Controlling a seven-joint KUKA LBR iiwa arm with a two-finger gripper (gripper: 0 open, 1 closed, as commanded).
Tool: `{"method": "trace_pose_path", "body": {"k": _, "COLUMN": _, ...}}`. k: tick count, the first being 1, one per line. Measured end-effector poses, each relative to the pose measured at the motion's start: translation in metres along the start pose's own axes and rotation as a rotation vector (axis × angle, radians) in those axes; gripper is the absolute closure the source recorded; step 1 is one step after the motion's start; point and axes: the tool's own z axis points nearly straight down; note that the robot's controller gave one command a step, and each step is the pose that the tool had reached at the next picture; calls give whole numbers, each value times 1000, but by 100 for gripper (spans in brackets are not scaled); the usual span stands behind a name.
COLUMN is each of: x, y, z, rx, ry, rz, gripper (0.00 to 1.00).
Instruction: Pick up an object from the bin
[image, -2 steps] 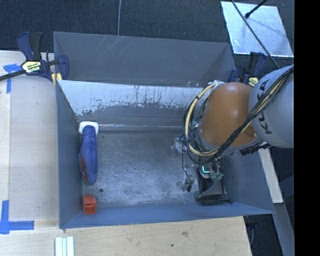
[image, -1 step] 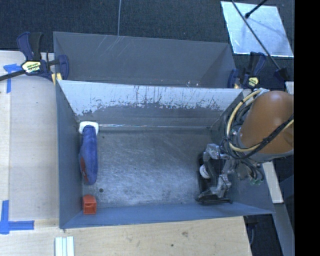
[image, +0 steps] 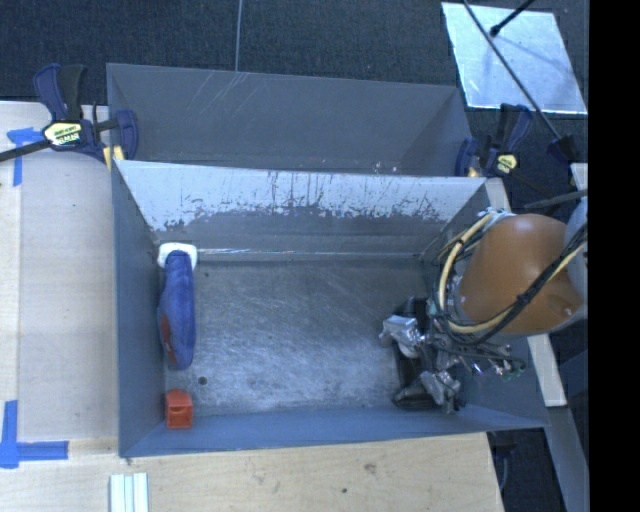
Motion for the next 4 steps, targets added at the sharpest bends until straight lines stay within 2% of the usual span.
{"method": "trace_pose_path", "body": {"k": 1, "x": -27, "y": -35, "z": 4, "rx": -9, "ry": 7, "rz": -717, "gripper": 0}}
{"method": "trace_pose_path", "body": {"k": 2, "x": -26, "y": -38, "z": 3, "rx": -6, "ry": 13, "rz": -715, "gripper": 100}}
{"method": "trace_pose_path", "body": {"k": 3, "x": 18, "y": -34, "z": -117, "rx": 6, "ry": 0, "rz": -743, "gripper": 100}}
{"method": "trace_pose_path", "body": {"k": 4, "x": 18, "y": -33, "z": -113, "rx": -2, "ry": 2, "rz": -743, "gripper": 0}}
